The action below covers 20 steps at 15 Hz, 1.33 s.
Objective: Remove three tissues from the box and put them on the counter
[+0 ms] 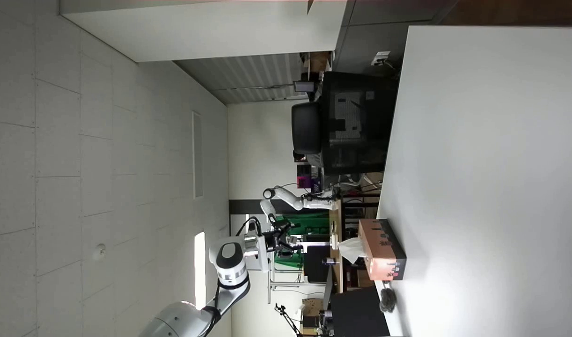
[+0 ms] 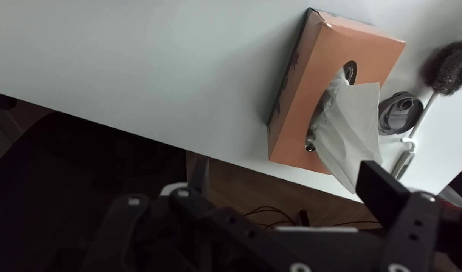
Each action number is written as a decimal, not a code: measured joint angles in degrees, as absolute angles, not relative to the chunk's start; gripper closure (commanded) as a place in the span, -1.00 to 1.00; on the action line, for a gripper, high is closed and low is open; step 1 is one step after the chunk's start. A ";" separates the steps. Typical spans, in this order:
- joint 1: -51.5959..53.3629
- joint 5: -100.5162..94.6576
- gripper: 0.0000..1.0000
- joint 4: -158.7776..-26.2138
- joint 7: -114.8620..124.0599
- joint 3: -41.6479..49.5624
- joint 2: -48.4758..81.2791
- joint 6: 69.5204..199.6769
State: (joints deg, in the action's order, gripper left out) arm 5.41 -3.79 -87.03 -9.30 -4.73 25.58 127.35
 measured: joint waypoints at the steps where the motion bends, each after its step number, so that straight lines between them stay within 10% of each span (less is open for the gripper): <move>1: 5.62 -4.02 -1.00 -86.90 -9.27 -4.74 25.97 127.35; 20: 18.05 -14.02 -1.00 -80.90 -9.26 -5.48 43.81 142.82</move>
State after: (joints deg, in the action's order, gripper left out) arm 18.05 -14.02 -80.90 -9.26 -5.48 43.81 142.82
